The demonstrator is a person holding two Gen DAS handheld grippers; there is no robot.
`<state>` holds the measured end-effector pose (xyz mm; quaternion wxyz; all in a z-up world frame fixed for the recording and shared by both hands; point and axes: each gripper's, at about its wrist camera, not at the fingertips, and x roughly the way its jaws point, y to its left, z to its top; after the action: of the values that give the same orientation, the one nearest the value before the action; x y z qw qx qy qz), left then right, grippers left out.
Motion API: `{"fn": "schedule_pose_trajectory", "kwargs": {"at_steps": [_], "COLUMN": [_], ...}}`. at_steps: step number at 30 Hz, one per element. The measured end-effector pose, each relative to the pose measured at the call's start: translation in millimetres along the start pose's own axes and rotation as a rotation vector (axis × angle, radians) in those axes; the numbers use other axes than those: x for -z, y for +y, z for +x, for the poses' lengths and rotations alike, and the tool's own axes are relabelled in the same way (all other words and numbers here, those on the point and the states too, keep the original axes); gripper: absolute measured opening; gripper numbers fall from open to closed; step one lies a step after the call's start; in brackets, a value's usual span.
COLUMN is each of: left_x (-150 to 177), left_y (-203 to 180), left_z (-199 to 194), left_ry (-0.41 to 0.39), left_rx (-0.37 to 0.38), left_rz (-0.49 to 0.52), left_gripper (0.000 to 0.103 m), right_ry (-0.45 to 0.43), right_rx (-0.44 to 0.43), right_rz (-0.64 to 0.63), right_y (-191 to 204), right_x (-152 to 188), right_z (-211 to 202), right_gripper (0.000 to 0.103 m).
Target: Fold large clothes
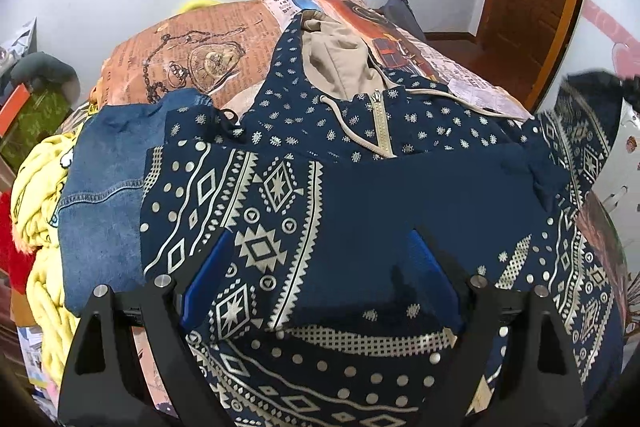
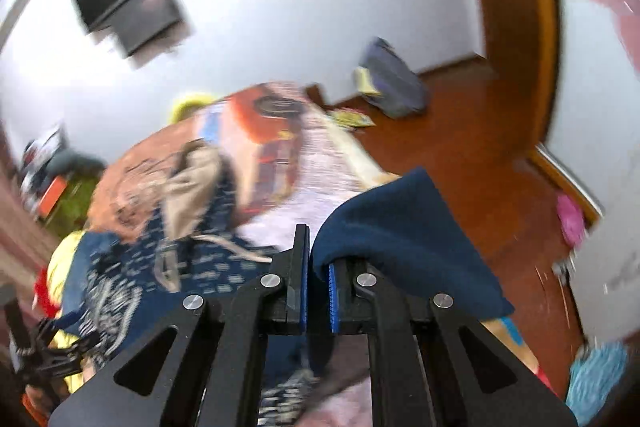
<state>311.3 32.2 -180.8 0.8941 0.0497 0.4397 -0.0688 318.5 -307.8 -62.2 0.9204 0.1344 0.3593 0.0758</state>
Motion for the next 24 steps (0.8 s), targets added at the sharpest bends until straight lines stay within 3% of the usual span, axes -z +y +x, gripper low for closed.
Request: {"fn": "schedule_pose_trajectory", "kwargs": {"at_steps": [3,7,11,16,17,19,20,24], "left_x": [5.8,15.1,25.2,36.6,37.4,38.9,39.6,39.0], "left_y": [3.3,7.3,10.4,13.6,14.1,15.4,15.7,14.4], "left_z": [-3.9,-5.5,-4.5,-0.1,1.8,5.0,6.3,10.4], "left_ry": [0.004,0.021,0.039,0.066,0.073,0.083,0.086,0.095], "left_rx": [0.01,0.028,0.043,0.046,0.049,0.058,0.062,0.082], "left_rz": [-0.005,-0.018,-0.024,-0.025,-0.028,-0.038,-0.045,-0.067], "left_gripper": [0.088,0.088,0.088,0.088,0.088,0.088,0.088,0.088], "right_ry": [0.035,0.169,0.343,0.478,0.498,0.529,0.528,0.458], "right_rx": [-0.088,-0.148,-0.167,-0.15,-0.153,-0.16,-0.169,-0.178], "right_rz": [-0.08,-0.15,-0.147,-0.072,-0.048,-0.01,0.012,0.046], "right_y": [38.1,74.4,82.7,68.7,64.9,57.8,51.3,37.4], "right_x": [8.6,36.7,74.5,97.5,98.2,98.0,95.5,84.6], "right_z": [6.4,42.5,88.5,105.6,104.6,98.7,92.7,65.0], "right_gripper": [0.007,0.007,0.008,0.011,0.015,0.043,0.049,0.055]}}
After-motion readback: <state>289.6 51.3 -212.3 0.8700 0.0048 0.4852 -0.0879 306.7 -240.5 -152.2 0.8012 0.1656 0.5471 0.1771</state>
